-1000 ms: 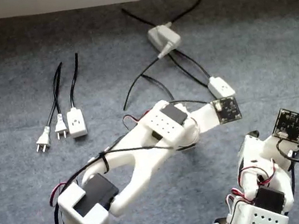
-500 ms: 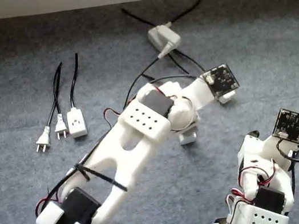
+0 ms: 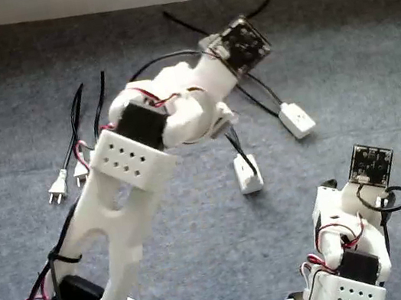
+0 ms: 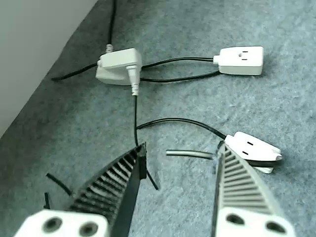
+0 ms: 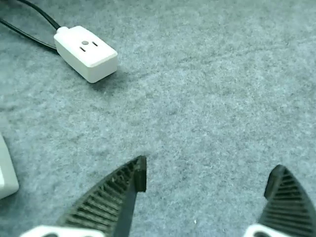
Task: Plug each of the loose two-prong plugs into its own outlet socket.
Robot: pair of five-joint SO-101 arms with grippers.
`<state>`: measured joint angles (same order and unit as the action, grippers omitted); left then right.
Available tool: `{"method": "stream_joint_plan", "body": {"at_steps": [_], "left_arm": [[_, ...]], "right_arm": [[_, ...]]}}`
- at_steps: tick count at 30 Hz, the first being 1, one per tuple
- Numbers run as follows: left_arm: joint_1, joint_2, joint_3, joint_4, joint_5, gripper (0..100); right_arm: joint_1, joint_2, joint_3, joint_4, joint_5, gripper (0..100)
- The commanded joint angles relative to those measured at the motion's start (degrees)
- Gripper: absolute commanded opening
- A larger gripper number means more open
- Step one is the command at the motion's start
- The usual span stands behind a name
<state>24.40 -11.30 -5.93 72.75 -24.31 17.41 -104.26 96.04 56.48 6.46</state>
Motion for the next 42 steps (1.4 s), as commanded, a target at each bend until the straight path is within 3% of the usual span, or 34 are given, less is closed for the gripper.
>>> {"method": "stream_joint_plan", "body": {"at_steps": [1, 6, 12, 17, 26, 35, 42], "left_arm": [[-7.25, -5.14, -1.89, 4.04, 4.48, 23], [-13.93, -9.36, 4.97, 12.92, 5.71, 22], [-16.57, -20.18, 23.25, 14.95, 9.58, 22], [-16.57, -37.49, 42.15, 9.67, 10.55, 22], [-16.31, -65.54, 73.36, 1.14, 20.22, 22], [-16.40, -75.56, 83.38, -2.90, 21.89, 22], [-16.57, -77.32, 85.14, -2.90, 21.80, 22]], "right_arm": [[-0.75, -0.57, 0.31, 0.40, 0.79, 36.8], [-0.84, -0.57, -8.04, 5.85, 3.43, 35.1], [-6.81, -0.48, -19.74, 13.93, 5.36, 15.5], [-13.32, -0.22, -18.51, 13.93, 6.07, 9.4], [-26.33, -0.04, -11.12, 14.73, 17.93, 0.5], [-37.58, -0.04, -8.57, 14.90, 16.18, 0.8], [-41.27, -0.13, 4.09, 6.90, 15.74, 0.8]]}}
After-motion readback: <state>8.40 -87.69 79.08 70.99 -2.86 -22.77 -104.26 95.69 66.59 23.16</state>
